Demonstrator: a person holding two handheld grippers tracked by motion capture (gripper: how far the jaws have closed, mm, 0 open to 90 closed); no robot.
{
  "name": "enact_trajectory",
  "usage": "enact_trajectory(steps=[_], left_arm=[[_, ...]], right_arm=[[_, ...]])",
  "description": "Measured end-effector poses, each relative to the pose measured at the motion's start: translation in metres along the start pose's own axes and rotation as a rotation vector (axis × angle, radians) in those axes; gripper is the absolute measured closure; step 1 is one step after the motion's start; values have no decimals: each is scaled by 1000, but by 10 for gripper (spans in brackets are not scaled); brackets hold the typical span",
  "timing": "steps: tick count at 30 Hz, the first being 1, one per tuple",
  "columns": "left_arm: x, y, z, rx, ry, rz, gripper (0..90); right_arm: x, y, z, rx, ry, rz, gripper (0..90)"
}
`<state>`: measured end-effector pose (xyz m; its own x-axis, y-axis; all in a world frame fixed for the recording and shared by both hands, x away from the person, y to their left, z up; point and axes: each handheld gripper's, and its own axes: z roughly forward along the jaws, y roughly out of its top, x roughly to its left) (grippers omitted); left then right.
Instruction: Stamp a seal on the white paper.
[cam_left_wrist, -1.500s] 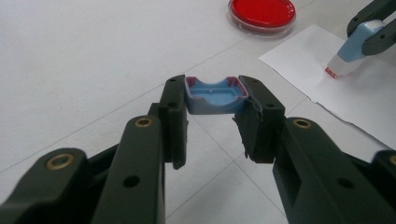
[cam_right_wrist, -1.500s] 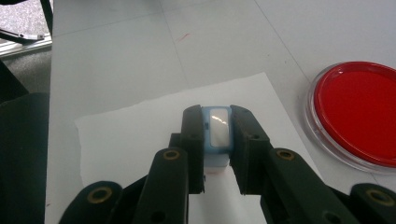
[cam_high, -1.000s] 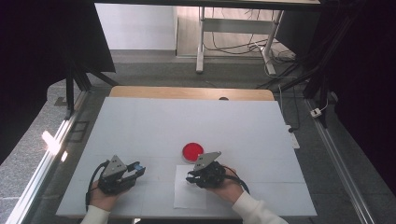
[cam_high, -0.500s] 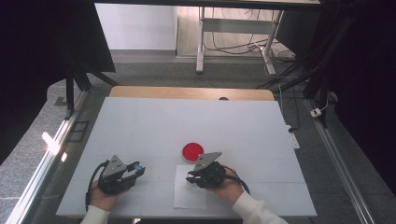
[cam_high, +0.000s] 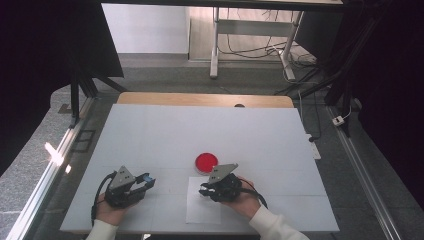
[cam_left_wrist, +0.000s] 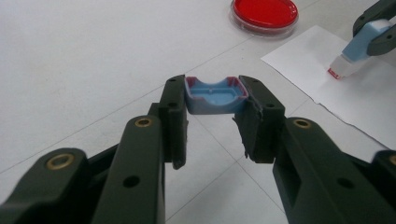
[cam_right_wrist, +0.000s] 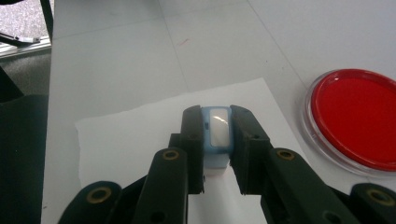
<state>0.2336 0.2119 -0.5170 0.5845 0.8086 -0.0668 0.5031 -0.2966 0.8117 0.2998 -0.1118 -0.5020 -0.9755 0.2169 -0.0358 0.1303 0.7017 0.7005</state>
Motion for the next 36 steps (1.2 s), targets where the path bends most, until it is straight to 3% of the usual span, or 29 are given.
enact_trajectory(steps=[12,16,36], left_arm=[[1,0,0,1,1,1,643],[1,0,0,1,1,1,644],[1,-1,2,5,0,4,643]], right_arm=[[-1,1,-4,-3,-8,1,754],[-4,1,-7,-39,7,33,755],[-22,4,-44,-210,-69,141,755]])
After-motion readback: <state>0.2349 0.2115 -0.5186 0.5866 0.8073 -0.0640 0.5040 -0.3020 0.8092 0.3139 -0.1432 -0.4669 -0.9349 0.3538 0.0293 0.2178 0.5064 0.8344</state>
